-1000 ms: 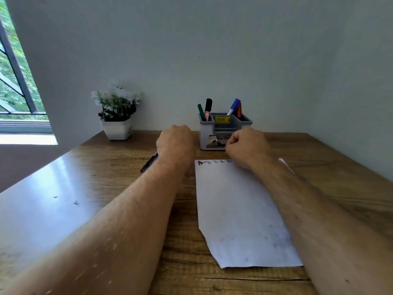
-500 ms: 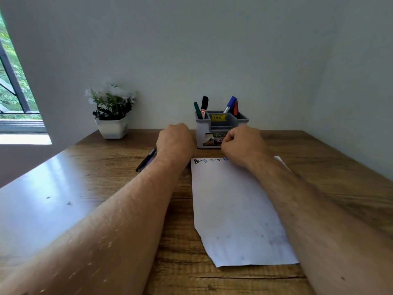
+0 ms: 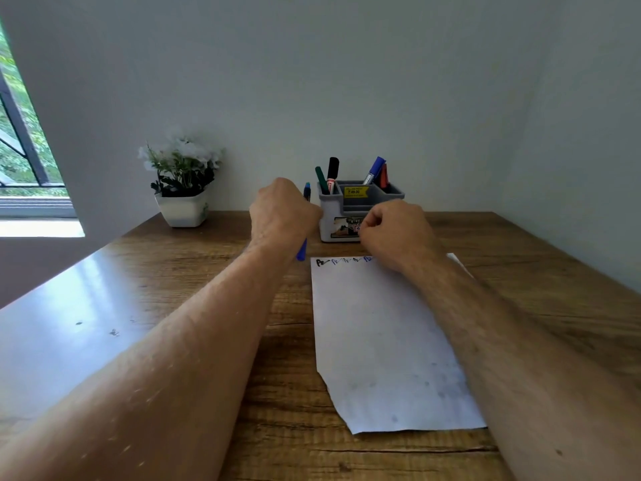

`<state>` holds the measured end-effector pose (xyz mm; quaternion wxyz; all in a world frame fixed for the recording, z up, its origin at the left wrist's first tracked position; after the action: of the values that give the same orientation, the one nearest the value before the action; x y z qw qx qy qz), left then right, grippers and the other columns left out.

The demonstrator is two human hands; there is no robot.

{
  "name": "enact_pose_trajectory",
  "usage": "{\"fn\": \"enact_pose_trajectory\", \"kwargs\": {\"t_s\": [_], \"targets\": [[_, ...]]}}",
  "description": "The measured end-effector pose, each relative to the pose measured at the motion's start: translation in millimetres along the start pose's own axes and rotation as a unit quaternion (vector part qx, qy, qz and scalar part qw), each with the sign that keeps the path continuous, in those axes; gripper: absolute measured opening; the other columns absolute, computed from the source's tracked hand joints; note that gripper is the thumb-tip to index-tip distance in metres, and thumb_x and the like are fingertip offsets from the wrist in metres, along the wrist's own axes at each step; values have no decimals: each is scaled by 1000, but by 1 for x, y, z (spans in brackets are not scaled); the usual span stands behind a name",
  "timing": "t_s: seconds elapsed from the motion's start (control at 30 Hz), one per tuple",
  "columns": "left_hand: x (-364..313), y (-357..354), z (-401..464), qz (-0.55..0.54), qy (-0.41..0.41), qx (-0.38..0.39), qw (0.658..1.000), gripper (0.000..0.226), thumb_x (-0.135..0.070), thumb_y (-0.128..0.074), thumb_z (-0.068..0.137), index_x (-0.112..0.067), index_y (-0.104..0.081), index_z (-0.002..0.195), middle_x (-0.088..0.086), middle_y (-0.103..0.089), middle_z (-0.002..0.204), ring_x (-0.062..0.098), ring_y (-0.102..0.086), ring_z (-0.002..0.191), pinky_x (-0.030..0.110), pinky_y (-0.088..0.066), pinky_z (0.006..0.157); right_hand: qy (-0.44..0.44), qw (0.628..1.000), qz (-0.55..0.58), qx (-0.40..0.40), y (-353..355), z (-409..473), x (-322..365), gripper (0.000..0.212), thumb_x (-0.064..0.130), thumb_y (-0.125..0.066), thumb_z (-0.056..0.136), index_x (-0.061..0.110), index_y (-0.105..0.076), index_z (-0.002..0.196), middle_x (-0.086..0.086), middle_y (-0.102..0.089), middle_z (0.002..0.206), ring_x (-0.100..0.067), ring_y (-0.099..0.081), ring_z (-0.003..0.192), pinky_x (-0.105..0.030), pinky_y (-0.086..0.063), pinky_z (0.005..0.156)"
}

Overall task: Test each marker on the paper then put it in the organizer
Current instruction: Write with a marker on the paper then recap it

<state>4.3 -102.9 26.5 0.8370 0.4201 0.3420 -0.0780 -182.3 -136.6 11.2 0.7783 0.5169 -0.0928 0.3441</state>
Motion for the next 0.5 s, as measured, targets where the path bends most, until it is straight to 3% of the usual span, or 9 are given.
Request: {"fn": "enact_pose_trajectory", "kwargs": {"t_s": [0.23,0.33,0.4,0.5], "targets": [[-39,19,-17,1,-84,-45,995,23,-25,-53,88,-16,-72,79,-1,-63,67,15,-57,57,24,-34,46,109,989,63,-80,17,-6,26,45,3,-61,85,20,-55,125,-1,-45,122,-15,-56,106,-32,-56,90],[-67,12,-30,15,-193,-26,981,28,-23,-47,88,-25,-74,91,-3,-64,71,20,-60,69,31,-48,60,165,973,72,-141,29,-12,35,60,7,-63,82,20,-47,138,-6,-44,133,-23,-55,113,-36,-55,89],[-81,4,-38,35,-253,-14,967,35,-21,-44,87,-32,-74,101,-3,-65,79,21,-54,83,36,-45,77,181,964,25,-193,41,-15,39,59,18,-61,82,16,-47,140,-7,-52,130,-24,-50,115,-35,-47,89],[-89,-3,-44,73,-295,-24,953,35,-19,-44,90,-34,-70,108,-7,-56,79,18,-41,90,35,-31,83,184,951,-57,-244,54,-18,41,44,21,-54,82,14,-65,124,-5,-66,114,-28,-52,112,-43,-46,89]]}}
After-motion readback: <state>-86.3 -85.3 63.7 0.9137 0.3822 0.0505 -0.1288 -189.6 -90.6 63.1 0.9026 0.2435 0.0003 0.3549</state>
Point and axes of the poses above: each hand's wrist, its own z-axis towards the middle knuckle, its own y-axis out of the back of the hand, x = y × z, the point moved 10 cm from there along z, towards the middle knuckle
